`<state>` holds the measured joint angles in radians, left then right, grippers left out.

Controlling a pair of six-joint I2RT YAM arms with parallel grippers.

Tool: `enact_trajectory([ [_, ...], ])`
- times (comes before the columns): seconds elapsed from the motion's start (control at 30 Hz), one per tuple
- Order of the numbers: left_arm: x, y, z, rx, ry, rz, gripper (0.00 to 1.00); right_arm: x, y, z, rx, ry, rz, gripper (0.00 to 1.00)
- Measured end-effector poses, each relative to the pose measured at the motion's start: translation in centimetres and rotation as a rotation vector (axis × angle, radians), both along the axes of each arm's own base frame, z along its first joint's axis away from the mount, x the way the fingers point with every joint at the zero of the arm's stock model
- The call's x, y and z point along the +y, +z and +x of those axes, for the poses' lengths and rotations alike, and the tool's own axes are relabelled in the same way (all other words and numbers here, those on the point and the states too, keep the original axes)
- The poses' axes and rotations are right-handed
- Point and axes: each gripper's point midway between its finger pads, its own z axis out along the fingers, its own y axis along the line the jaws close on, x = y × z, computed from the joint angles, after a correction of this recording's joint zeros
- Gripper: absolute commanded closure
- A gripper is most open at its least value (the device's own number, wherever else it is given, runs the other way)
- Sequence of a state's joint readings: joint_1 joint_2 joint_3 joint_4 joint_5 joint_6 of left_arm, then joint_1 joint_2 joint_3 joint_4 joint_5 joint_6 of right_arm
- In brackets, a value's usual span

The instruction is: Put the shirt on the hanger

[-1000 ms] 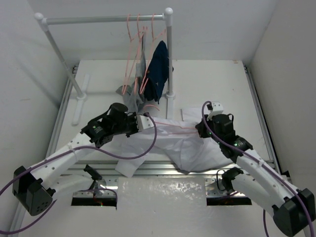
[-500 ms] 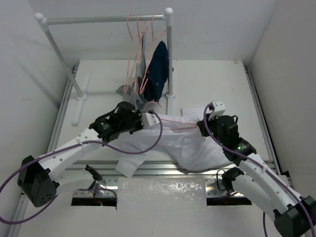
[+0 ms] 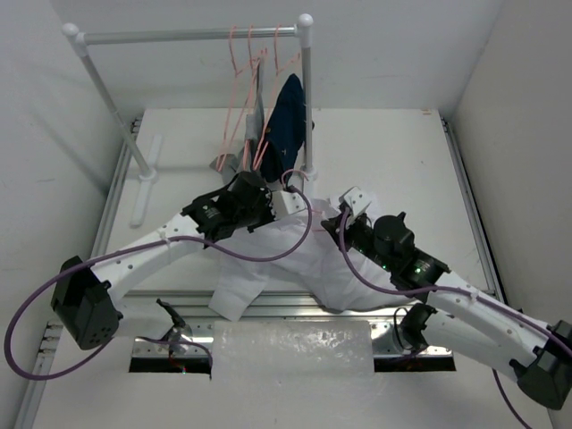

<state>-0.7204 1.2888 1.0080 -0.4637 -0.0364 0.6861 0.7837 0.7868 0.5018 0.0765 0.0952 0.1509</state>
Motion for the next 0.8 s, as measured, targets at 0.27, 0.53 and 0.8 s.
enact_trajectory([
  [0.27, -2.0, 2.7, -0.2, 0.027, -0.017, -0.108, 1.0, 3.9, -1.0, -1.7, 0.004, 0.227, 0.02, 0.66],
  [0.53, -2.0, 3.6, -0.8, 0.036, -0.026, -0.152, 1.0, 3.0, 1.4, -5.1, -0.08, 0.36, 0.019, 0.08],
  [0.8, -3.0, 6.5, -2.8, 0.016, -0.135, -0.247, 1.0, 1.4, 14.2, -5.8, -0.312, 0.339, 0.102, 0.87],
])
